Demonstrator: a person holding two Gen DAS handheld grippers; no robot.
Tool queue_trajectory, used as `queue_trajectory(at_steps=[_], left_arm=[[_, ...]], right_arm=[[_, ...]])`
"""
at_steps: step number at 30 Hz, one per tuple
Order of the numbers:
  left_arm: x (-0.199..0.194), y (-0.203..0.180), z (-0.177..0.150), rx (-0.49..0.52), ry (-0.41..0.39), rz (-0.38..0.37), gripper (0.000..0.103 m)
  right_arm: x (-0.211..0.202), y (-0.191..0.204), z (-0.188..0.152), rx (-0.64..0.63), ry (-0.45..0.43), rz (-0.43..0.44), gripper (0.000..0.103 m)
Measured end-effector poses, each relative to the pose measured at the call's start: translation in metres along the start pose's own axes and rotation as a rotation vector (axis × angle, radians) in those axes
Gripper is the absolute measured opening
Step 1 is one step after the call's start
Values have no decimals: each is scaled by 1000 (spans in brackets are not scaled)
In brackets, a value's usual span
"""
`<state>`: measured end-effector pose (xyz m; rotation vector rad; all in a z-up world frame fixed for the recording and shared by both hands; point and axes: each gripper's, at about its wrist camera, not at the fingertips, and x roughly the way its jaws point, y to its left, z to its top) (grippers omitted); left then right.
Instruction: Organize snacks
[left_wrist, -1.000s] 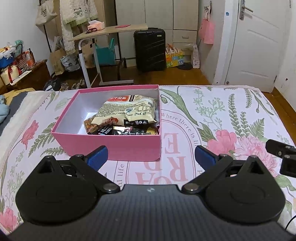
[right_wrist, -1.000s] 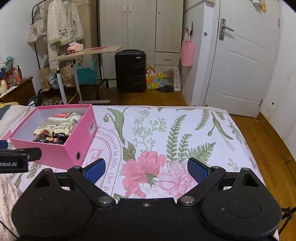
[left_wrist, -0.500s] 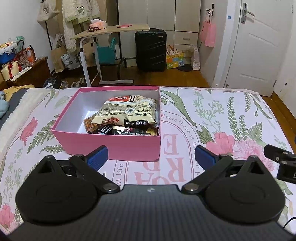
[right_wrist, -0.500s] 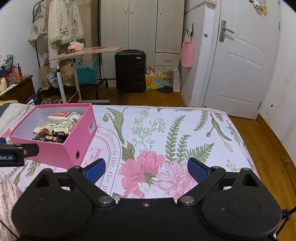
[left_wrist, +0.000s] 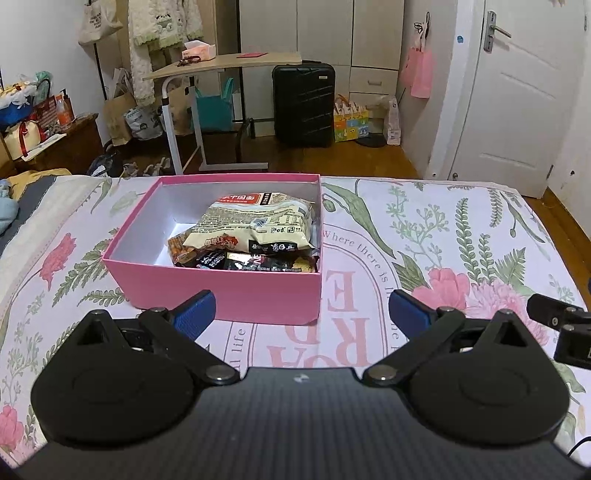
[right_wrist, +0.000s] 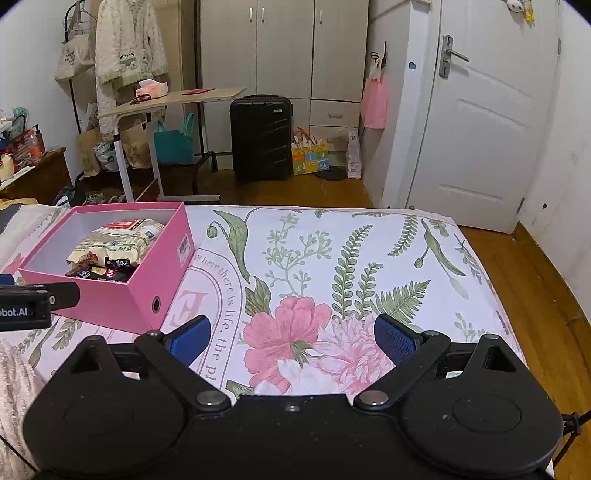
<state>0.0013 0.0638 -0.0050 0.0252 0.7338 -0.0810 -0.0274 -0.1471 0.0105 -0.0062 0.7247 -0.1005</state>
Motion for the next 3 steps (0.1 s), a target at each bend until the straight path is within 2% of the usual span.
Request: queue_trajectory(at_steps=[3], left_arm=[[-1, -1, -2, -1, -2, 4, 102]], right_arm=[[-1, 1, -1, 0, -1, 1, 97]])
